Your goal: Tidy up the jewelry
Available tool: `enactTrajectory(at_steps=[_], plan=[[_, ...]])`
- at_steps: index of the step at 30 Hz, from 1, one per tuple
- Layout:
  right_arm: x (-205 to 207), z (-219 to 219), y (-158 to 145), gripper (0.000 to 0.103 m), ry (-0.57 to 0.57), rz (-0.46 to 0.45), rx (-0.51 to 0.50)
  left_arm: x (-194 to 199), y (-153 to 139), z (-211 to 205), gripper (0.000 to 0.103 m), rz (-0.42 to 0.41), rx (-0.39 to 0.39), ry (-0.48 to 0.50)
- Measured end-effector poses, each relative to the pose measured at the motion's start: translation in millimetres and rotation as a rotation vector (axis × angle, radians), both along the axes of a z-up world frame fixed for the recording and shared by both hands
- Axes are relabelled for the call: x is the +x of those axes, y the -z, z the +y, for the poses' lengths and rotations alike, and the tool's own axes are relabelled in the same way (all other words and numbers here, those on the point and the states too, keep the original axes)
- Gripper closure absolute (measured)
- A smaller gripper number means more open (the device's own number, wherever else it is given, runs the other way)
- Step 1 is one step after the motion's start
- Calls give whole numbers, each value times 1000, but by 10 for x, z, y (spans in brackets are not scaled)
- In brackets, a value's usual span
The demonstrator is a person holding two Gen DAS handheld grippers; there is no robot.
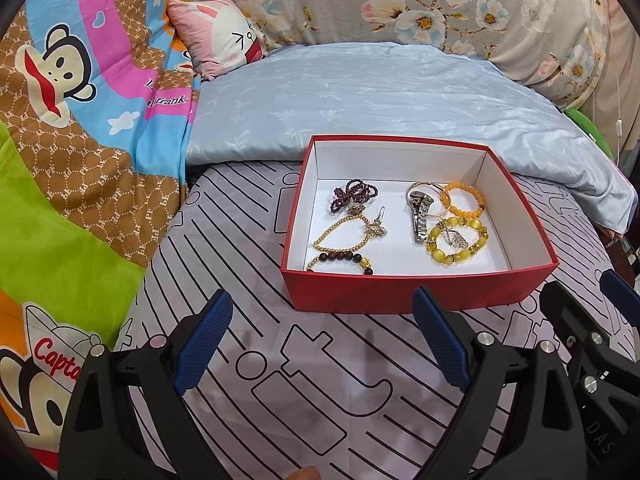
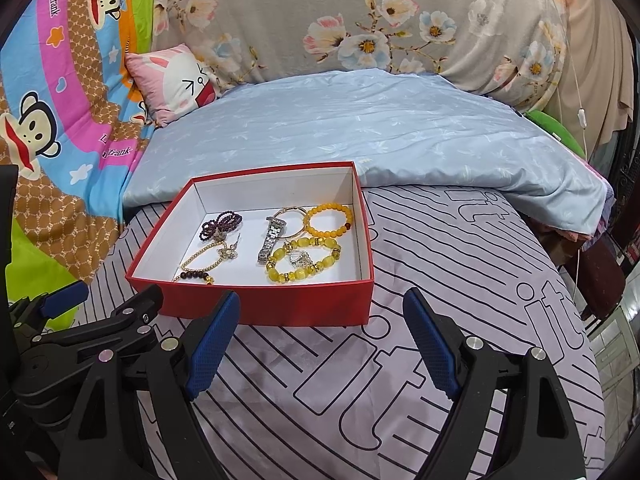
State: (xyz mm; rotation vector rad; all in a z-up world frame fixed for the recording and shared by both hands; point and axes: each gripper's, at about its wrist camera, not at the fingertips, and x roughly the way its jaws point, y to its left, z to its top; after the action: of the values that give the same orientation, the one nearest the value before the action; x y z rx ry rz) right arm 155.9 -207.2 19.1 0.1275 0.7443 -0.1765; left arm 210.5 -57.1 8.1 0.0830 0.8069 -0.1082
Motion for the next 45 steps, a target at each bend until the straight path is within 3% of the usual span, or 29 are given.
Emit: enactTrajectory(at_steps=[29,33,45], plan=[[24,32,-5,21,-3,2,-8,46,12,-7,14,8,1,6],[33,28,0,21,-2,3,-2,64,30,10,9,1,-6,8],[42,39,14,20,-4,4,-8,79,36,-31,9,-13,23,14]])
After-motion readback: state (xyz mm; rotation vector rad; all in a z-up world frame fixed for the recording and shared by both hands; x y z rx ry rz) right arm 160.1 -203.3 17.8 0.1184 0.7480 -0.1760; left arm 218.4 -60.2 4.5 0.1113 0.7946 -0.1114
